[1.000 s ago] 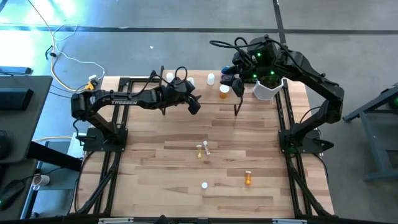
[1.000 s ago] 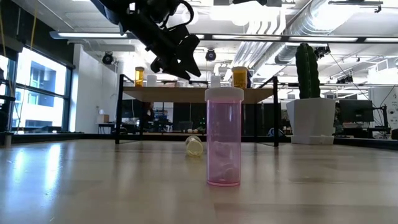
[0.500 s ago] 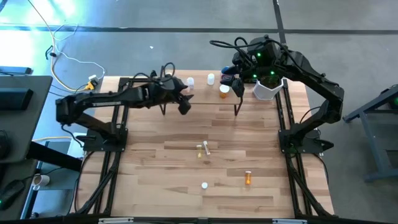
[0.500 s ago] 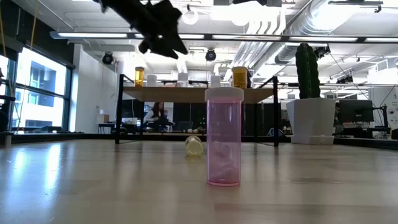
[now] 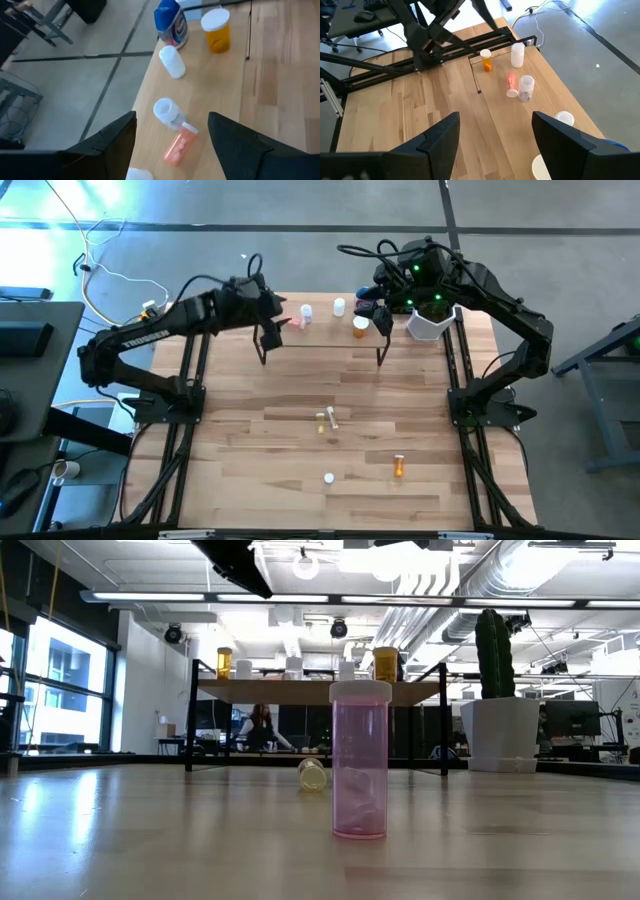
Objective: Pick and place medicine bottles onto shelf by color
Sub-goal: Adjust the pink pill bottle on the shelf
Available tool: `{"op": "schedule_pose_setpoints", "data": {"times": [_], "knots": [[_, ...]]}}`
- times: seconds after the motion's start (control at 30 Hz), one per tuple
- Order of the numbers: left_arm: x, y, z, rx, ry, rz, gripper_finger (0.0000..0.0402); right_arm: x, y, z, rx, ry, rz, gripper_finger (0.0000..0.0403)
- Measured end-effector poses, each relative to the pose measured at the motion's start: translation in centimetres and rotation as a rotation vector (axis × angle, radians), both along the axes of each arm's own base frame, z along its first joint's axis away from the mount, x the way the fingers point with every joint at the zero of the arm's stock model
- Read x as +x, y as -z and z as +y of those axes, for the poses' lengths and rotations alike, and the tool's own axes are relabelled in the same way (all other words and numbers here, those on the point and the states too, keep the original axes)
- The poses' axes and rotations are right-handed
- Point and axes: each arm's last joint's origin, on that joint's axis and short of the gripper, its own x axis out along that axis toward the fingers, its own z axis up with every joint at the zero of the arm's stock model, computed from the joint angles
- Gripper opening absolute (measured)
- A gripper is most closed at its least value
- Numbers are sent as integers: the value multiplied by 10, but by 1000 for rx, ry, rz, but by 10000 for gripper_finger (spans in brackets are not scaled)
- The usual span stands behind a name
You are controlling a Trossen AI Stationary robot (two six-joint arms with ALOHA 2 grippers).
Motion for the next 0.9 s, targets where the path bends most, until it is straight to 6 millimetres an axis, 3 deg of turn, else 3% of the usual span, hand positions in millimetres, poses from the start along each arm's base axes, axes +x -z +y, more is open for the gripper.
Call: {"op": "schedule_pose_setpoints", "data": {"times": [0.13,0.5,0.9], "knots": [[4,2,13,-40,30,62,236,0,0,0,0,0,0,239],[33,50,33,-144,55,248,236,0,0,0,0,0,0,239],[49,77,46,-149,-17,335,236,0,0,0,0,0,1,239]]}}
